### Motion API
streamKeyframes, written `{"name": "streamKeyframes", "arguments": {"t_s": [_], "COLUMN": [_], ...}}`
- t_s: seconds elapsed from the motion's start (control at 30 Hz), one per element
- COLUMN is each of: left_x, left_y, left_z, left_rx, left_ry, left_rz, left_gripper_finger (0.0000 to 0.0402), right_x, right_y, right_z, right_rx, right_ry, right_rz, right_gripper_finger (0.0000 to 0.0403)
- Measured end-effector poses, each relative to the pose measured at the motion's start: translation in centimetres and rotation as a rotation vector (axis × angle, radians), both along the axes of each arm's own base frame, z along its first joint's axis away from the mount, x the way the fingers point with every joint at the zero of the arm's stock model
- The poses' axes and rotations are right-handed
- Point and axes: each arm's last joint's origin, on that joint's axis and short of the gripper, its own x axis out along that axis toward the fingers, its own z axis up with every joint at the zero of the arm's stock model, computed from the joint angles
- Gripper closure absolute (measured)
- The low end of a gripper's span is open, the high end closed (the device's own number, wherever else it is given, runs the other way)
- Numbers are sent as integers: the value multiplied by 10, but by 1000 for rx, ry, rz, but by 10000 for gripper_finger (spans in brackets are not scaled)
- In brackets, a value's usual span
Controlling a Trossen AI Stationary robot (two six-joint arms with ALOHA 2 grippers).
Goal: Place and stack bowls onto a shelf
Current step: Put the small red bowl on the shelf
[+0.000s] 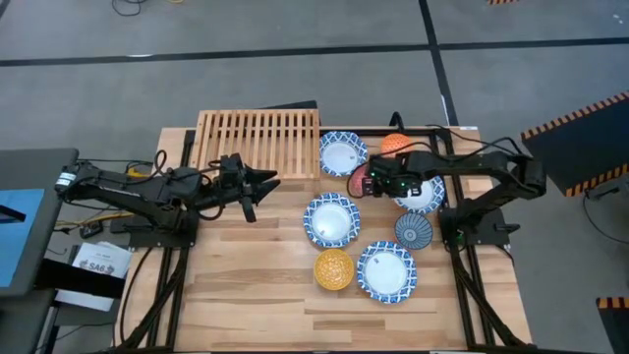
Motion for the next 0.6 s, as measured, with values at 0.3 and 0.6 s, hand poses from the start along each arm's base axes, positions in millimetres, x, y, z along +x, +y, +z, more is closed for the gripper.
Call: {"name": "streamKeyframes", "arguments": {"t_s": [0.3, 0.6], "left_x": [0, 0], "left_y": [0, 0], "left_z": [0, 0], "left_rx": [0, -3], "left_ry": [0, -1], "left_rz": [0, 0], "left_gripper_finger": [278, 278], "right_x": [-3, -5], "right_y": [-3, -3], "right_z": [-5, -12], "right_rx": [-22, -11], "right_ry": [4, -16], "right_rz": [-45, -118], "right_gripper_finger": [251, 284]}}
